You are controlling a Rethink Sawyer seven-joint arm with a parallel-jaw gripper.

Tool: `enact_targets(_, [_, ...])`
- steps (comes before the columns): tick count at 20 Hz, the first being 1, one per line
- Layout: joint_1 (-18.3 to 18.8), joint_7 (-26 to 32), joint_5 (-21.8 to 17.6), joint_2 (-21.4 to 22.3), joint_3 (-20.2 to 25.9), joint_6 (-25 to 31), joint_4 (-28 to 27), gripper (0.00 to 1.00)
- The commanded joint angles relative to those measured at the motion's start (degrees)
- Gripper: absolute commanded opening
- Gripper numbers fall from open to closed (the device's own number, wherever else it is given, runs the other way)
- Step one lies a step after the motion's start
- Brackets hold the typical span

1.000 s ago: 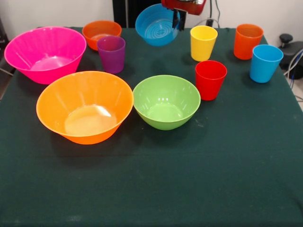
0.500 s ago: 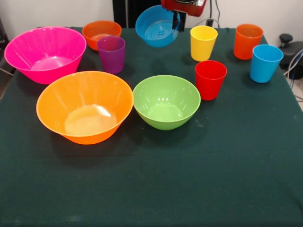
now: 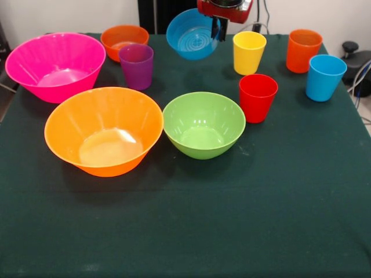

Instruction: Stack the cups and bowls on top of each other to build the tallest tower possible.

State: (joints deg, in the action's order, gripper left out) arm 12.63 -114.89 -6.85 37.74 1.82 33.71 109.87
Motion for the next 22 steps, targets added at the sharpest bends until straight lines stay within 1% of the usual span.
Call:
enact_targets(1, [-0.7, 0.5, -2.4, -2.5, 3.9, 3.8, -3.2, 0.00])
enact_targets(9, [-0.5, 0.2, -2.2, -2.6, 3.9, 3.5, -2.9, 0.00])
enact_targets(16, [0.5, 0.2, -1.6, -1.8, 4.5, 2.2, -0.9, 0.00])
enact_targets(22, [0.8, -1.0, -1.9, -0.9, 4.1, -2.2, 2.9, 0.00])
